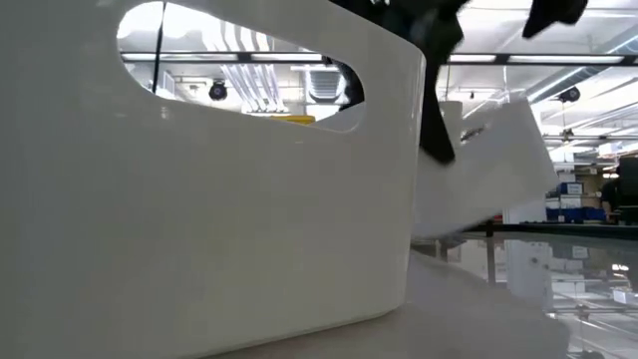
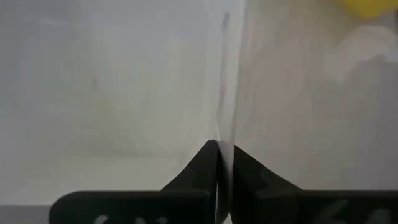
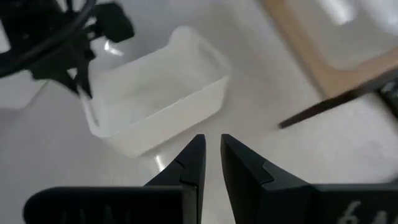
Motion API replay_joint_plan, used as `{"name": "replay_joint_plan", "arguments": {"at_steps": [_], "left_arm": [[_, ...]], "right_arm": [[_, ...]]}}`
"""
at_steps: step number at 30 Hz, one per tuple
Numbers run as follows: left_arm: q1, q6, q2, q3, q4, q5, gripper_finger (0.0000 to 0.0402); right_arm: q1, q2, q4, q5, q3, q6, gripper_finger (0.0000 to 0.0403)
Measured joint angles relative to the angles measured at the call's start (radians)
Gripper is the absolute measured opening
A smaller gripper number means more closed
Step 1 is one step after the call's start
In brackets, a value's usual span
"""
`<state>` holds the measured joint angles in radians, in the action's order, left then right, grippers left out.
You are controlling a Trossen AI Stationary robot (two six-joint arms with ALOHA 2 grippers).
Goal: Stack baskets on shelf by color
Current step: Stack the left white bin on top of the white bin on the shelf
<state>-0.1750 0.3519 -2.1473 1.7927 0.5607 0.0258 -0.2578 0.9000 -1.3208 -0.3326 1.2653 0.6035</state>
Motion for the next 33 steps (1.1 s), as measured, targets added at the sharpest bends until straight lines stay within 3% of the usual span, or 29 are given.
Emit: {"name": "replay_joint_plan", "arguments": {"at_steps": [9, 18, 22, 25, 33], "left_arm": [[0.000, 0.044, -0.054, 0.001, -0.017, 0.039, 0.0016], [0.020, 0.169, 0.048, 0.001, 0.037, 0.129, 0.0178], [0.020, 0.283, 0.143, -0.002, 0.068, 0.122, 0.0214], [-0.001, 0.368, 0.220, -0.010, 0.132, 0.056, 0.0218], [-0.159, 0.536, 0.417, -0.094, 0.327, -0.259, 0.0219]], "right_arm": [[-0.058, -0.003, 0.317, 0.136, -0.267, -0.040, 0.0043], [-0.077, 0.075, 0.641, 0.371, -0.456, -0.163, 0.0046], [-0.076, 0.148, 0.740, 0.418, -0.469, -0.210, 0.0062], [-0.076, 0.206, 0.811, 0.419, -0.469, -0.225, 0.0080], [-0.076, 0.400, 0.882, 0.412, -0.409, -0.274, 0.0156]]}}
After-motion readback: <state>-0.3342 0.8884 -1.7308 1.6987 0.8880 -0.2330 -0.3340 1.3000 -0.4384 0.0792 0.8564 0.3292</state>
